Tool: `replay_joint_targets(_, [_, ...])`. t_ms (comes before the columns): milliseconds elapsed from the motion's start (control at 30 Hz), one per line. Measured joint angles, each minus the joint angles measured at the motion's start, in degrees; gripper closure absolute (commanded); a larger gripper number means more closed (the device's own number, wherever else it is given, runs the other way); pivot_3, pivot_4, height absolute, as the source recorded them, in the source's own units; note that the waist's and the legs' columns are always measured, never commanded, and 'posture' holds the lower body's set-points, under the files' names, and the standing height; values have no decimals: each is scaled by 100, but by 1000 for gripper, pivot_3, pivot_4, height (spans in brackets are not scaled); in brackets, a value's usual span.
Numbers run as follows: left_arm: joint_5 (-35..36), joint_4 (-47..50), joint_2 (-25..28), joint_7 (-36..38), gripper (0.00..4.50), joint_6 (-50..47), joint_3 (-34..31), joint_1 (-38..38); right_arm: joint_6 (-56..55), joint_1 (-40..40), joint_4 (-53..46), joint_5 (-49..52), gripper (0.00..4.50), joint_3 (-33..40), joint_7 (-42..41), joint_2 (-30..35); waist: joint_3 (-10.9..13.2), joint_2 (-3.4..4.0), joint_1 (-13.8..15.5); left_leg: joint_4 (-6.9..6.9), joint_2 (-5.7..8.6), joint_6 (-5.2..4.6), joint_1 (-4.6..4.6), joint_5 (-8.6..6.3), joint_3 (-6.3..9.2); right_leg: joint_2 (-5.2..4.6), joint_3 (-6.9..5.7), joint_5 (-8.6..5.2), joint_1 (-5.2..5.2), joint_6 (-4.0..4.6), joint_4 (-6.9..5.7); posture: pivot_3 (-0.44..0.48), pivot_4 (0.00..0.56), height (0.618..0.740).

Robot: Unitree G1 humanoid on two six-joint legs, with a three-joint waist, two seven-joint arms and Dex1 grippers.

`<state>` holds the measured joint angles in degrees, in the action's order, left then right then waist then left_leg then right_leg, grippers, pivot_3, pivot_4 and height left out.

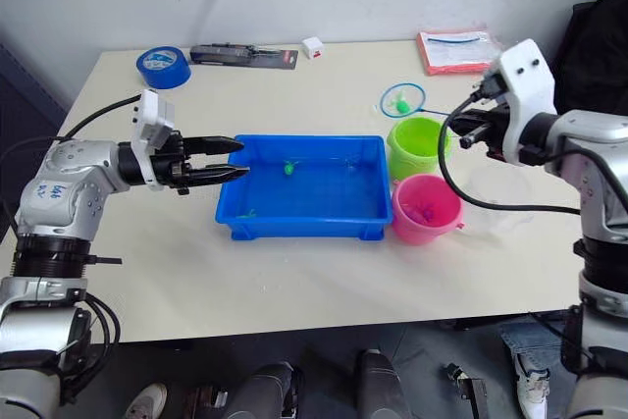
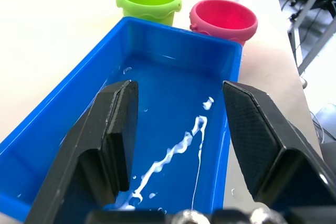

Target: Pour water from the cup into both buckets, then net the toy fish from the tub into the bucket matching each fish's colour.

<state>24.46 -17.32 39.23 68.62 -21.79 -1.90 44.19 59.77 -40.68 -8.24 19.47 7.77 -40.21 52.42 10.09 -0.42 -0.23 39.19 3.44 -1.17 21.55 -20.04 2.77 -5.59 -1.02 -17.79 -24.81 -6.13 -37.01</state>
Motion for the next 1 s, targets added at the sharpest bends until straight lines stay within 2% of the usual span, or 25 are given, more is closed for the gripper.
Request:
replay_joint_targets(133, [-52,-202,-22,80,1714,133,24,68,-671,580,51,-450,3701,-87,111,319,0,0,7,2,3,0,0,0,-3,-1,0,0,0,0,-1,0,150,737])
replay_joint_targets(400, [-158,-386,-50,177,1714,248,75,150,-3019,1353,-158,-1983,3701,-825,581,523,0,0,4,2,-1,1,0,1,-12,5,-2,0,-8,0,-2,0,150,737])
replay_joint_targets(600, [-215,-398,-50,213,1714,266,74,174,-4093,1968,-385,-2927,3701,-973,836,768,0,0,36,5,3,0,0,1,-9,3,-4,0,-2,0,0,0,150,737])
replay_joint_targets(1000, [-230,-417,-60,230,1714,267,76,218,-5257,2073,-224,-4630,3701,-1010,1324,1050,0,0,5,5,0,0,-1,1,-15,8,-5,0,-2,0,0,0,150,737])
